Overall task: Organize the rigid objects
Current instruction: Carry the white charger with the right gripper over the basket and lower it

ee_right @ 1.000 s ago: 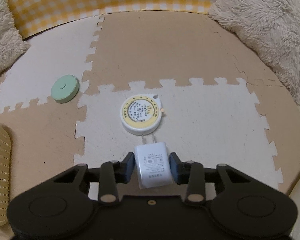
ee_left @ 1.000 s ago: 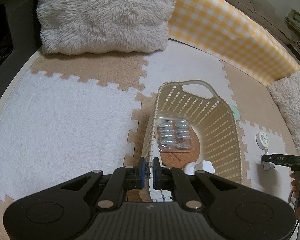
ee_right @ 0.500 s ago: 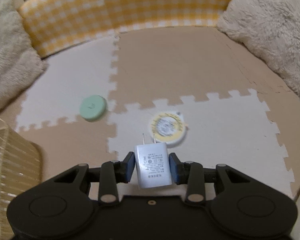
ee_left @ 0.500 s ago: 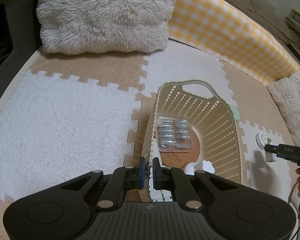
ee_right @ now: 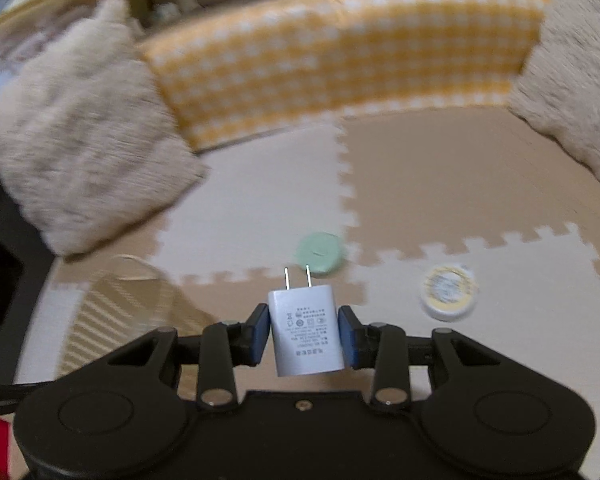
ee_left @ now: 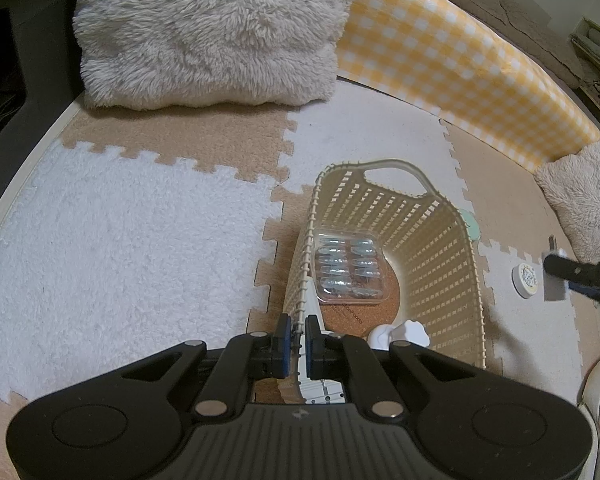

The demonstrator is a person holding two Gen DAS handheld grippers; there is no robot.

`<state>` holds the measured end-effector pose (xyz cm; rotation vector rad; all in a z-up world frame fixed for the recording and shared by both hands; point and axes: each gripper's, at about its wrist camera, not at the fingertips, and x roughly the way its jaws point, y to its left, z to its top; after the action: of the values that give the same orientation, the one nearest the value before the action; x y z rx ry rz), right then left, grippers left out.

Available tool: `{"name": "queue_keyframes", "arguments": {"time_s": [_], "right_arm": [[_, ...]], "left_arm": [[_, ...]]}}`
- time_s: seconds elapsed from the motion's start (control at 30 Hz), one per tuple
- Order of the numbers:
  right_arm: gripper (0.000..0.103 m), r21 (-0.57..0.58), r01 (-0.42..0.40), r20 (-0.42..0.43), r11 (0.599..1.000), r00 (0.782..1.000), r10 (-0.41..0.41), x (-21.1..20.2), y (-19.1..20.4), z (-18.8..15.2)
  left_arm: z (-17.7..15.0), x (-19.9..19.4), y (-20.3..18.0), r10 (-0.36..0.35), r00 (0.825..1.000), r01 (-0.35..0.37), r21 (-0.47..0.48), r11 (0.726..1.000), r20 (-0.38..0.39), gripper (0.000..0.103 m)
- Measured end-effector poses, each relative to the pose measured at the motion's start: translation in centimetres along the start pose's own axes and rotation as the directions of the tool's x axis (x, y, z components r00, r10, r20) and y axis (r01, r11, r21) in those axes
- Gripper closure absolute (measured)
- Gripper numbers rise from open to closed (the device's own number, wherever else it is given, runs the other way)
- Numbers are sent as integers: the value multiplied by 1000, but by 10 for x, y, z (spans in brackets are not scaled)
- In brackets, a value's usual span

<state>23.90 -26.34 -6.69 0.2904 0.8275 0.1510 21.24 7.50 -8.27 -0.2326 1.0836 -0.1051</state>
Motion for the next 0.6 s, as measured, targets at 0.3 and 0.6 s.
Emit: {"name": "queue_keyframes", "arguments": {"time_s": [0.3, 0.6], "right_arm": [[65, -30, -195, -2, 980, 981, 195, -6, 66, -6], [65, -58, -202, -76, 978, 977, 198, 25, 109, -10]], "left_arm": [[0, 0, 0, 0, 1000, 0, -1, 1000, 0, 97], [0, 0, 0, -1, 1000, 1, 0, 1000, -1, 97]]}}
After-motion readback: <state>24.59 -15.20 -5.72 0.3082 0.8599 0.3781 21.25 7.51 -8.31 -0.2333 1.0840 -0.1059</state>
